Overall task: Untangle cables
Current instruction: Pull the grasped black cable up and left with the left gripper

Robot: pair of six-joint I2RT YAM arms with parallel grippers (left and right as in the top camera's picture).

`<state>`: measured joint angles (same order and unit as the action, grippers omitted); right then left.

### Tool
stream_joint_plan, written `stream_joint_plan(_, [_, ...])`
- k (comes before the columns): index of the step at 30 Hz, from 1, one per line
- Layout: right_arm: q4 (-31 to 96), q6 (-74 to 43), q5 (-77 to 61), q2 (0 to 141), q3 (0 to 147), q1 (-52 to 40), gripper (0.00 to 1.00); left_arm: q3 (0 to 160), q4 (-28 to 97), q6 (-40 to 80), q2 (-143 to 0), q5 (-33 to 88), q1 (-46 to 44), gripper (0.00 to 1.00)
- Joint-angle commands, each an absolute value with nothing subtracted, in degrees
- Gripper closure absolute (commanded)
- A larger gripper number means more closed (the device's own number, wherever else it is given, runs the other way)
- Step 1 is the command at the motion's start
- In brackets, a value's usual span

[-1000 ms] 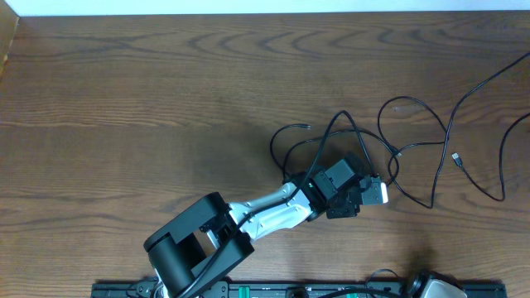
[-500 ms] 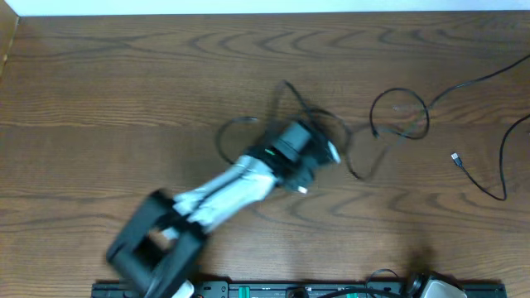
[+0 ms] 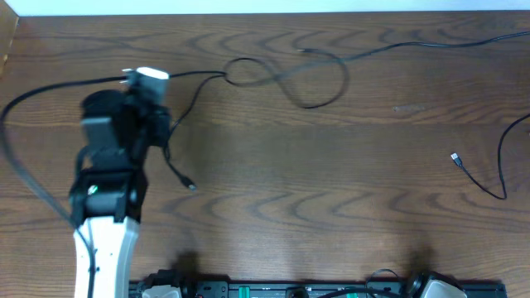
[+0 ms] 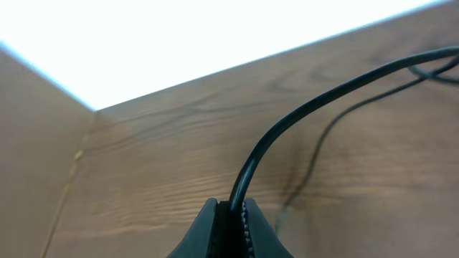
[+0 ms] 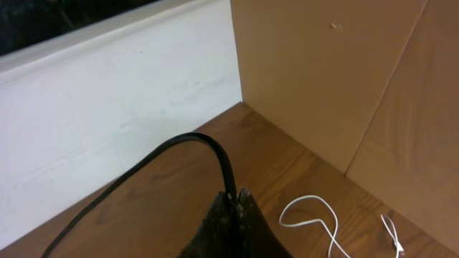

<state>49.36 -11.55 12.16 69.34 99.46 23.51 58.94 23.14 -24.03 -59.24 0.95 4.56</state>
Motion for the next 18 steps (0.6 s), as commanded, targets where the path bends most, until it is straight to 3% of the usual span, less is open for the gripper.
stream_joint_plan(1, [49.3, -12.2, 12.3, 68.6, 99.7, 23.9, 0.99, 59.1, 22.9, -19.1, -57.4, 0.8, 8.7, 0.93])
stream_joint_plan(8, [49.3, -12.2, 15.9, 68.6, 99.7, 23.9, 0.99, 59.1, 22.0, -10.6, -56.9, 0.8, 15.0, 0.93])
stream_joint_plan(13, [48.4, -12.4, 27.1, 69.5, 99.7, 25.6, 0.99, 59.1, 21.8, -9.7, -56.9, 0.8, 16.4, 0.93])
stream_joint_plan(18, [51.1, -24.2, 34.1, 73.0, 99.7, 33.9, 0.99, 59.1, 21.8, -9.7, -56.9, 0.8, 16.4, 0.93])
